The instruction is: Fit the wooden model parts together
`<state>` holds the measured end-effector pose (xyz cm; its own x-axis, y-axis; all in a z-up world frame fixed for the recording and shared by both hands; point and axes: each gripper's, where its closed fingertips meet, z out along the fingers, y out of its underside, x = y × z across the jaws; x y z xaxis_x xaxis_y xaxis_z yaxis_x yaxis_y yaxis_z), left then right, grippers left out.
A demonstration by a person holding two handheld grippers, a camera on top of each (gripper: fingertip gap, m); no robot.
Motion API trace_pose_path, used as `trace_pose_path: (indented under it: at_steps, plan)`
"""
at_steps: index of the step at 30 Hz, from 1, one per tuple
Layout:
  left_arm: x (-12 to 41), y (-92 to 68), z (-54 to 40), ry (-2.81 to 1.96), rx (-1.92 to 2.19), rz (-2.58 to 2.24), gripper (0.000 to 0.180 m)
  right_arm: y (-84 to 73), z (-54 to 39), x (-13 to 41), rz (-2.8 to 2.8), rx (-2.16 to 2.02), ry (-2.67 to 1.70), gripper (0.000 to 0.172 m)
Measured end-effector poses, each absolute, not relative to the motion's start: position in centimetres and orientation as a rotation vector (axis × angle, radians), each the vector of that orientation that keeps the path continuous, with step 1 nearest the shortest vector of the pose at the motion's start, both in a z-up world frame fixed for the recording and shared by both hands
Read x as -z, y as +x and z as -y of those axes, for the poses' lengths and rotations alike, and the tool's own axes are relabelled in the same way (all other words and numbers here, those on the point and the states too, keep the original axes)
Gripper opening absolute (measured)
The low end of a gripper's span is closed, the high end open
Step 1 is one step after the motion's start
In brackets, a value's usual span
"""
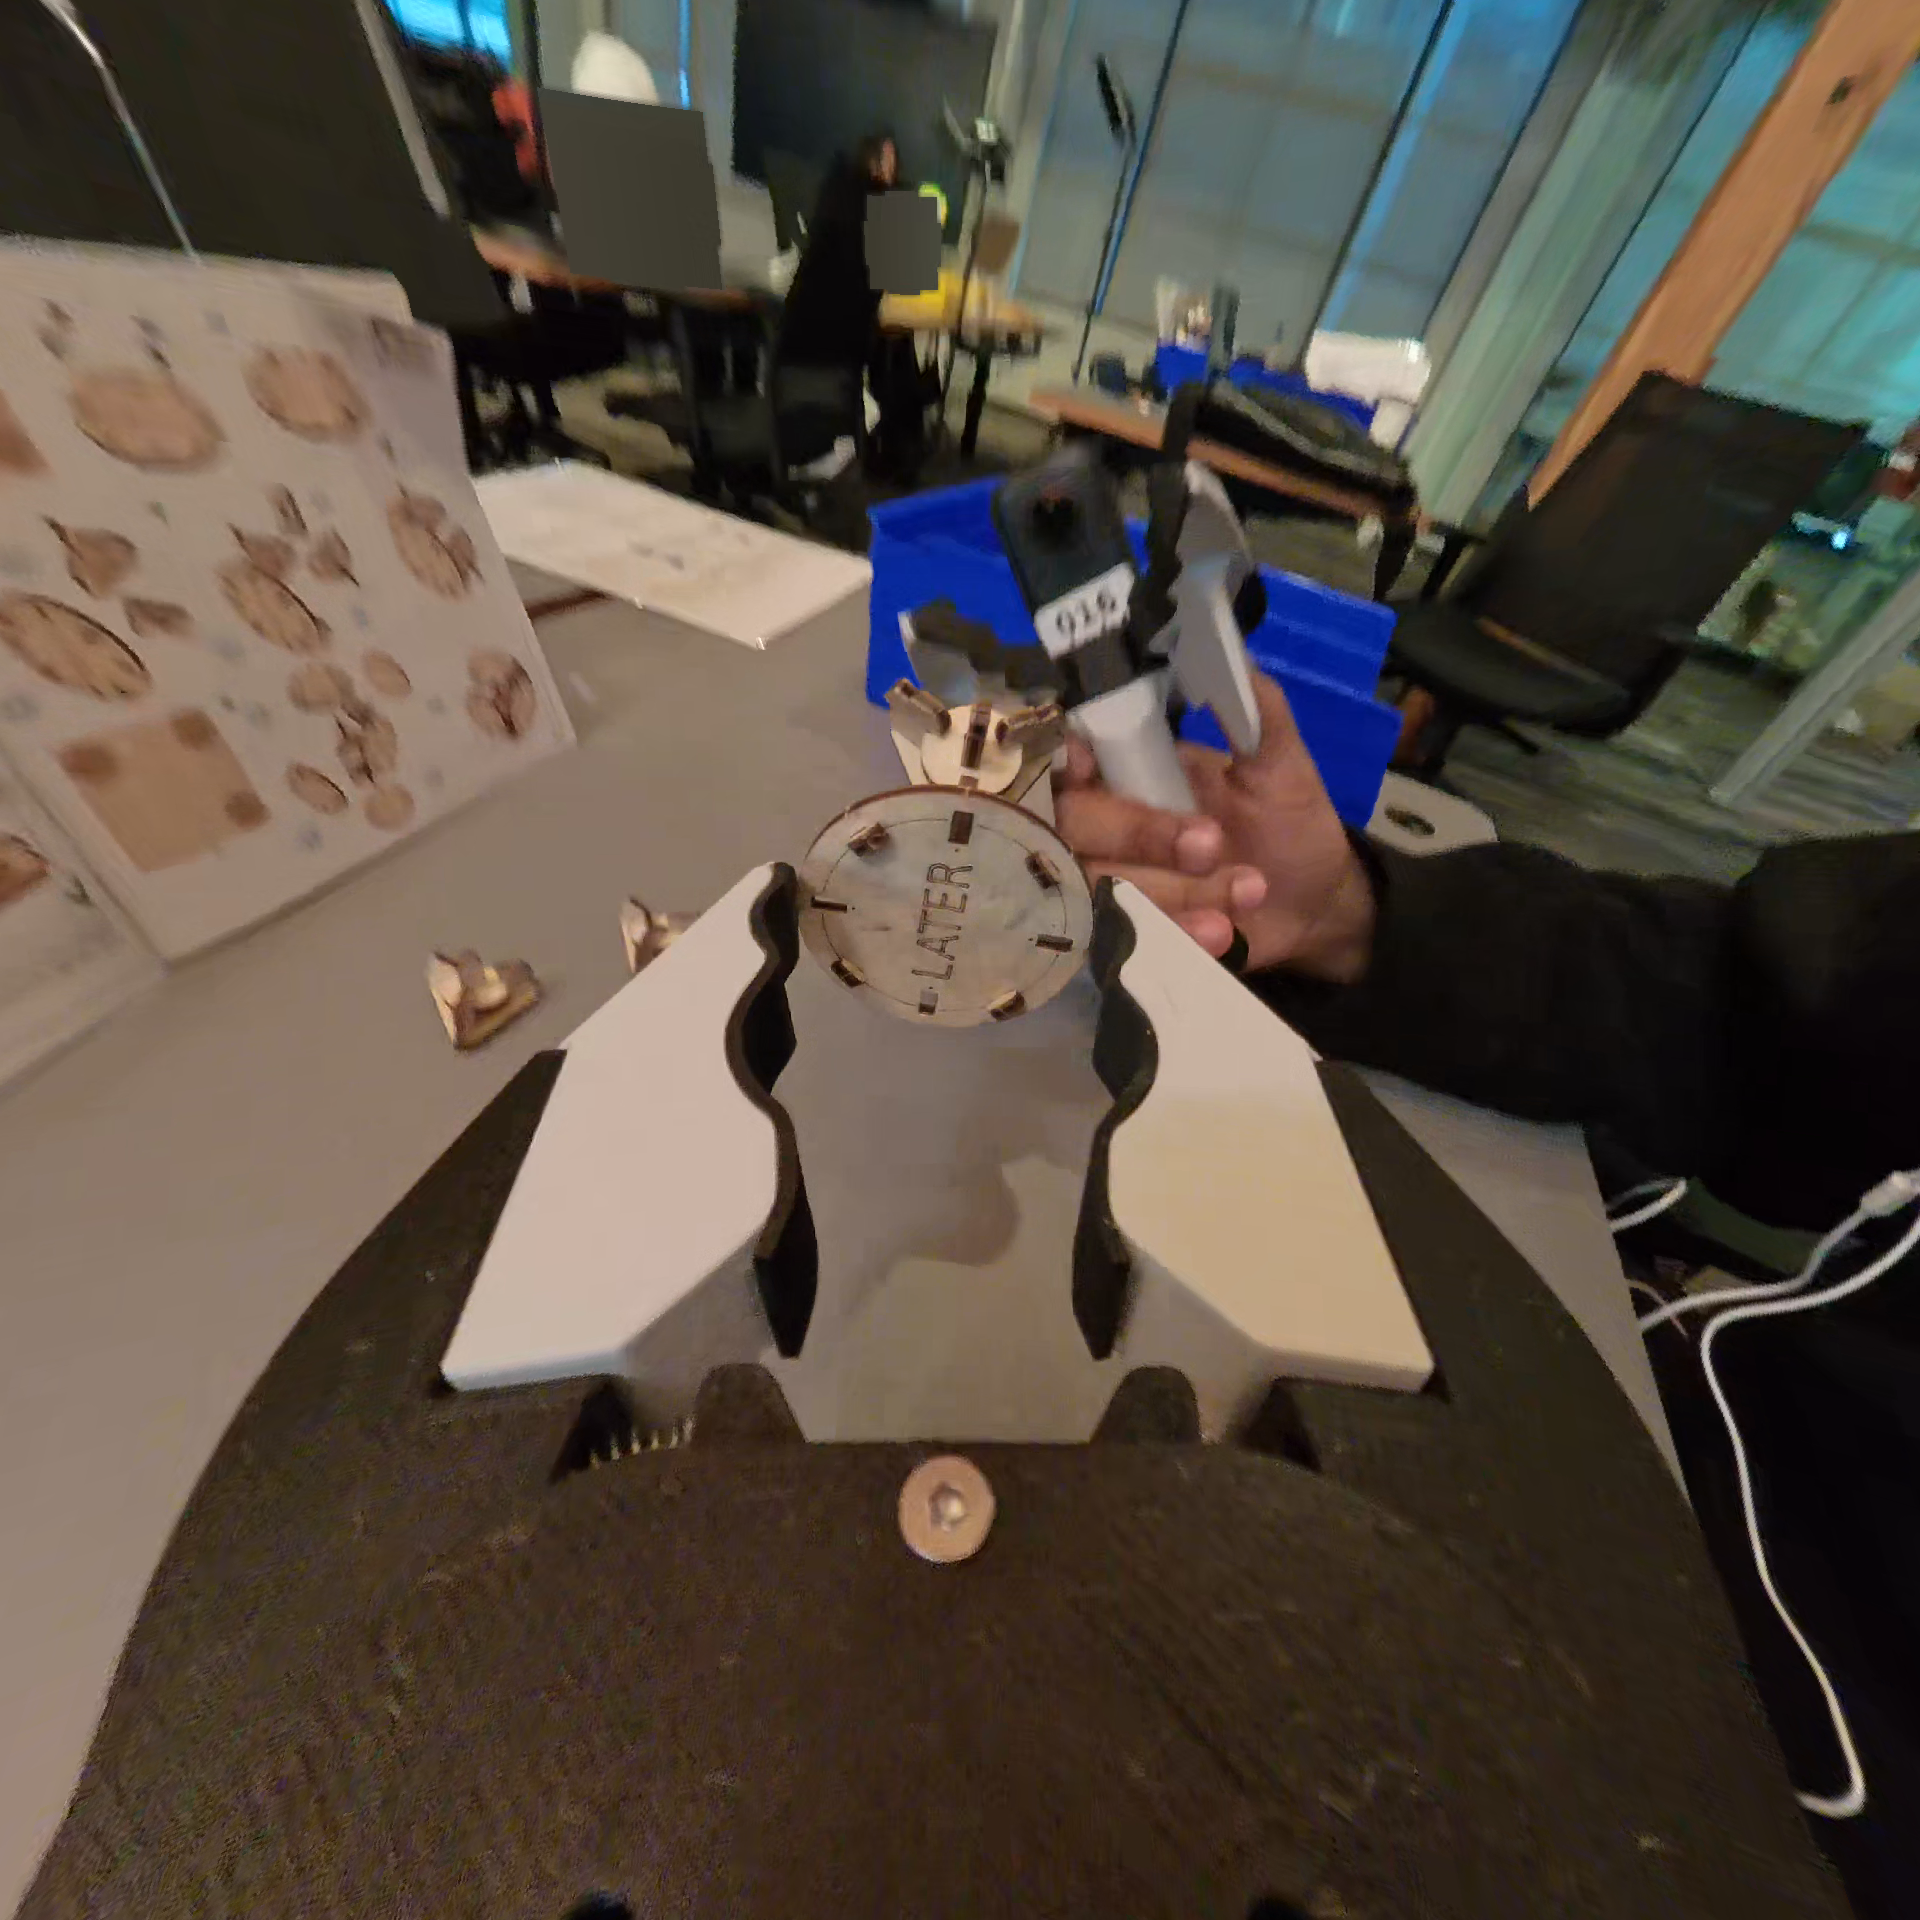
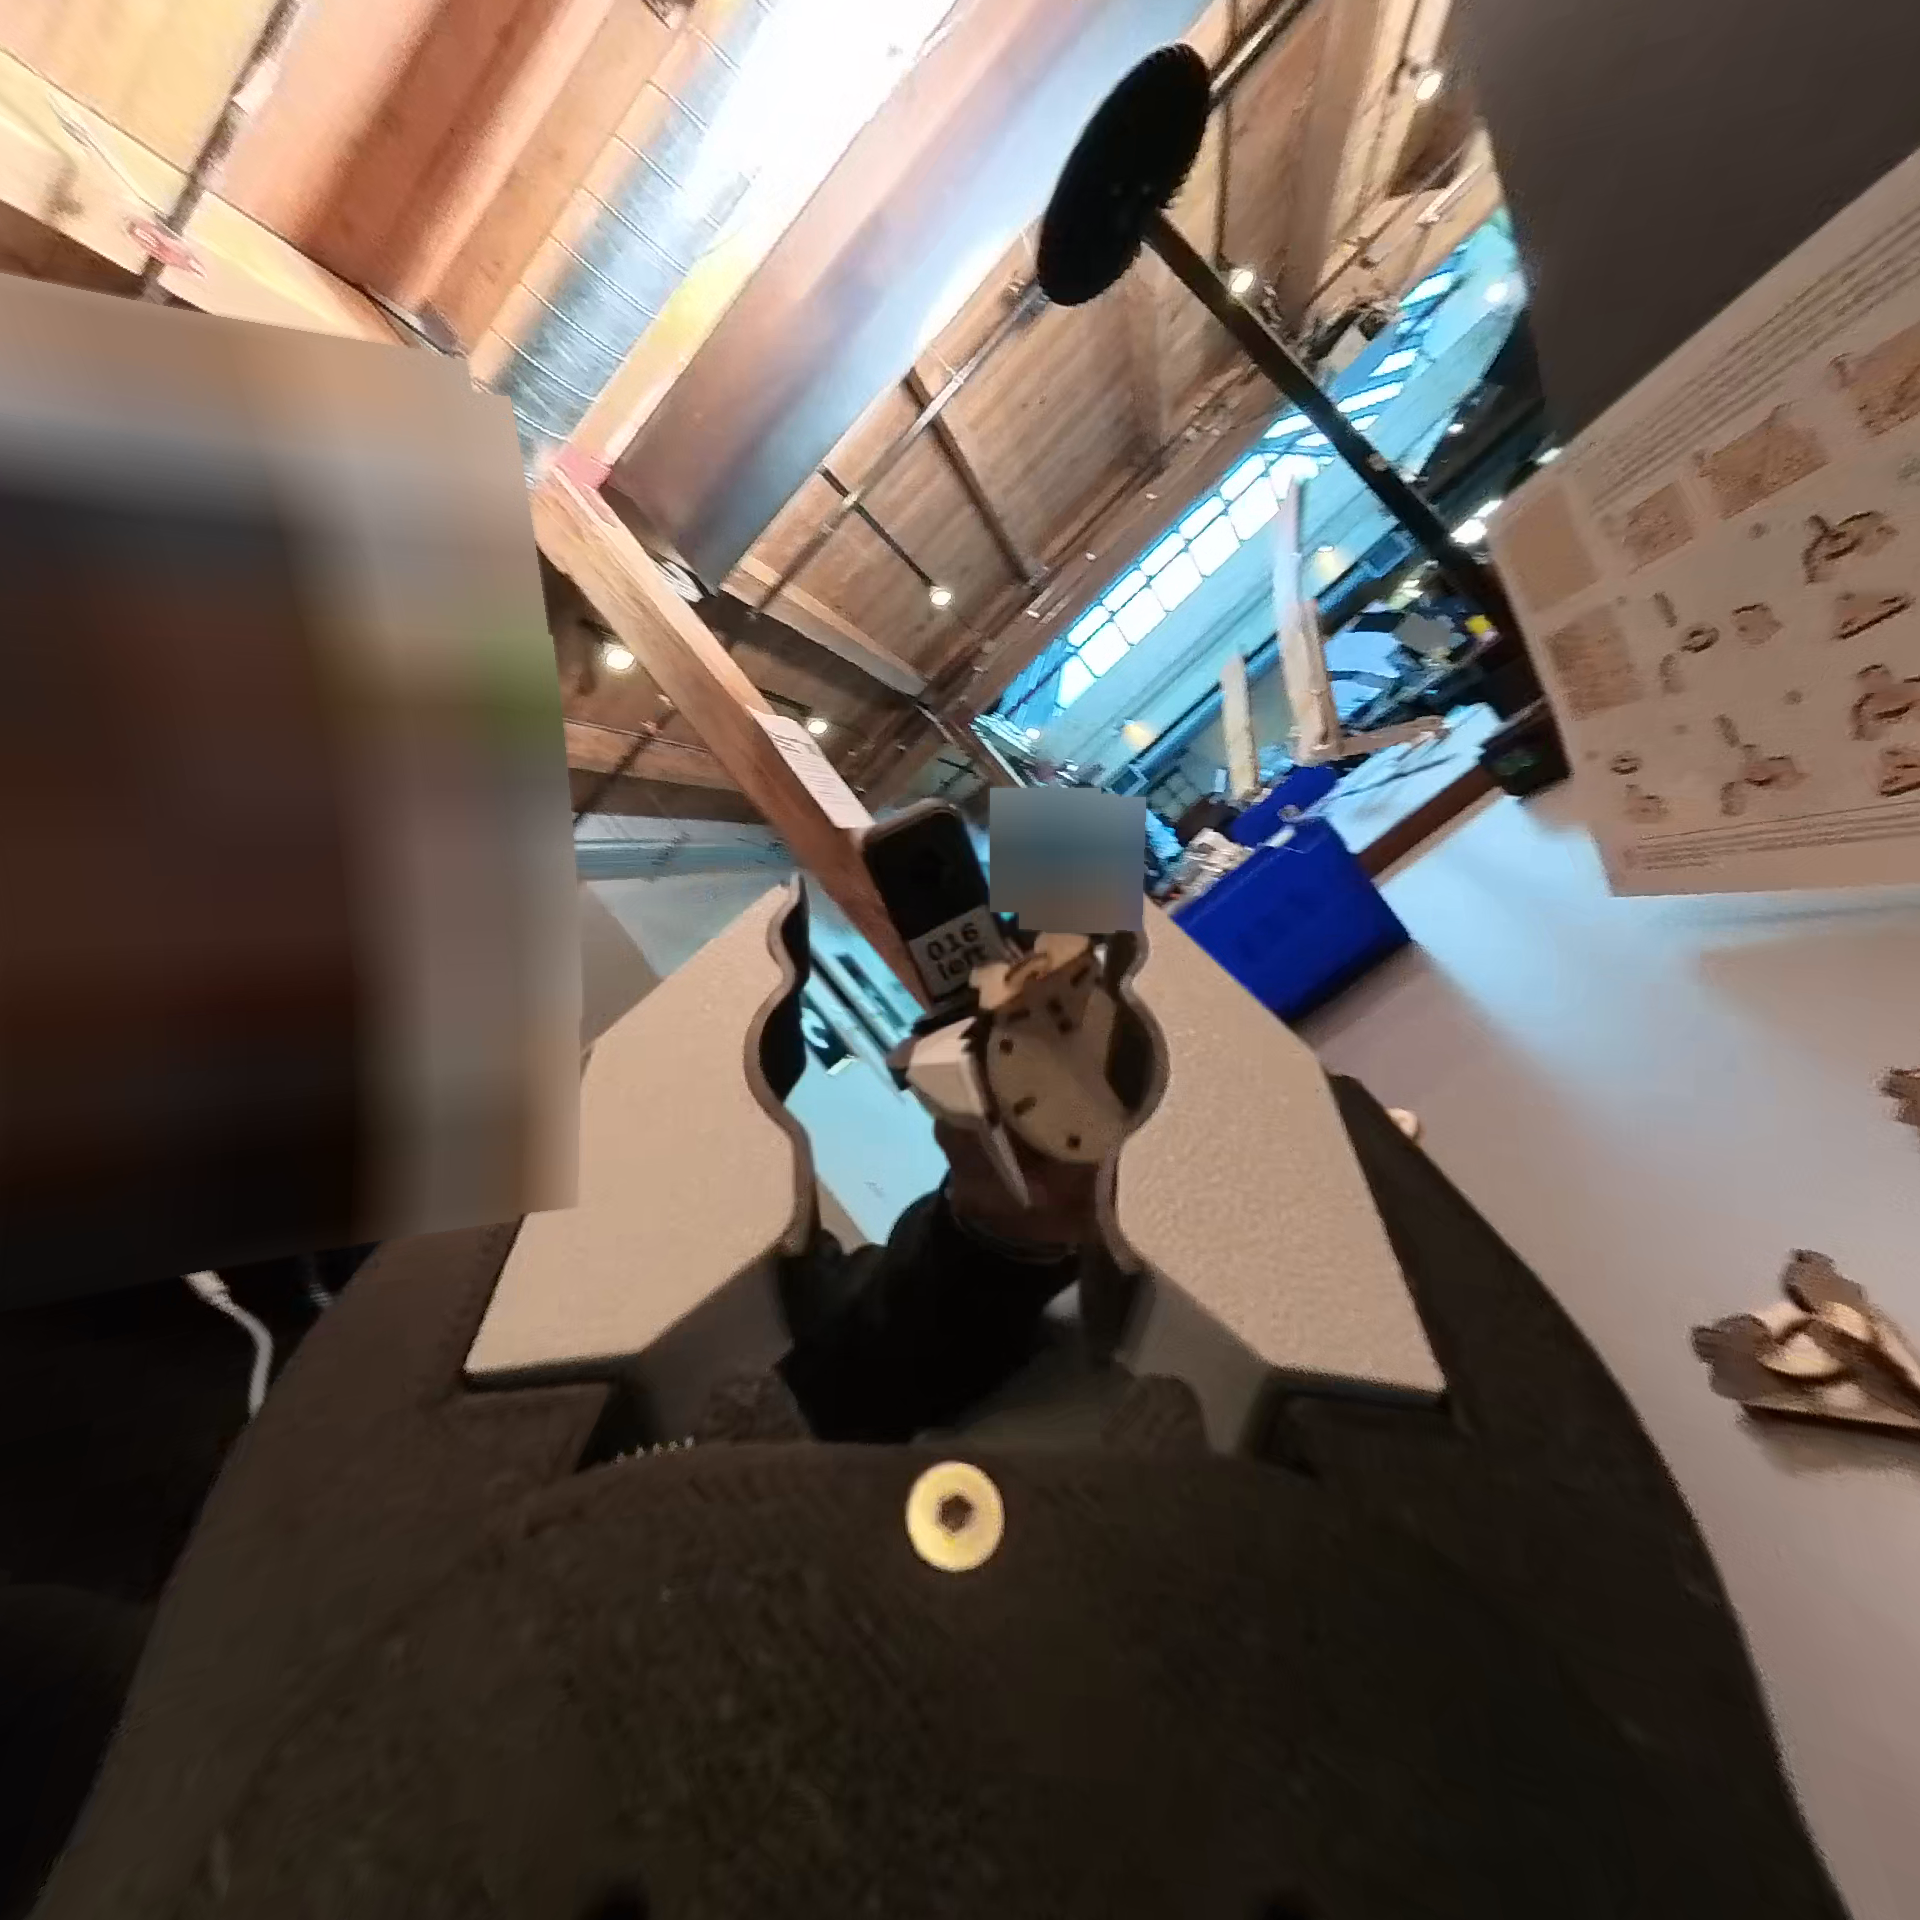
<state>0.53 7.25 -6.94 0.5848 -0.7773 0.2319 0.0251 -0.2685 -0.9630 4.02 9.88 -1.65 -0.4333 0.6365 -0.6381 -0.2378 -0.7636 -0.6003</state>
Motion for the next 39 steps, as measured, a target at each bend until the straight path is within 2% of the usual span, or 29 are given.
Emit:
trace_pose_path:
  at_steps: [1,13,22,39]
  plan:
    - [7.6,0.9,-7.2,-1.704,0.883,-0.651,0.055,3.8,-9.9,1.9,0.594,-2.170,-1.268,0.055]
    - [13.4,0.9,-8.2,-1.921,0.880,-0.670,0.055,3.3,-8.8,1.3,0.687,-1.996,-1.309,0.054]
    - [13.1,0.8,-8.4,-1.904,0.953,-0.623,0.055,4.3,-9.4,0.3,0.577,-2.068,-1.272,0.054]
    - [13.0,0.8,-8.5,-1.899,0.994,-0.596,0.055,3.8,-9.7,1.6,0.490,-2.235,-1.316,0.057]
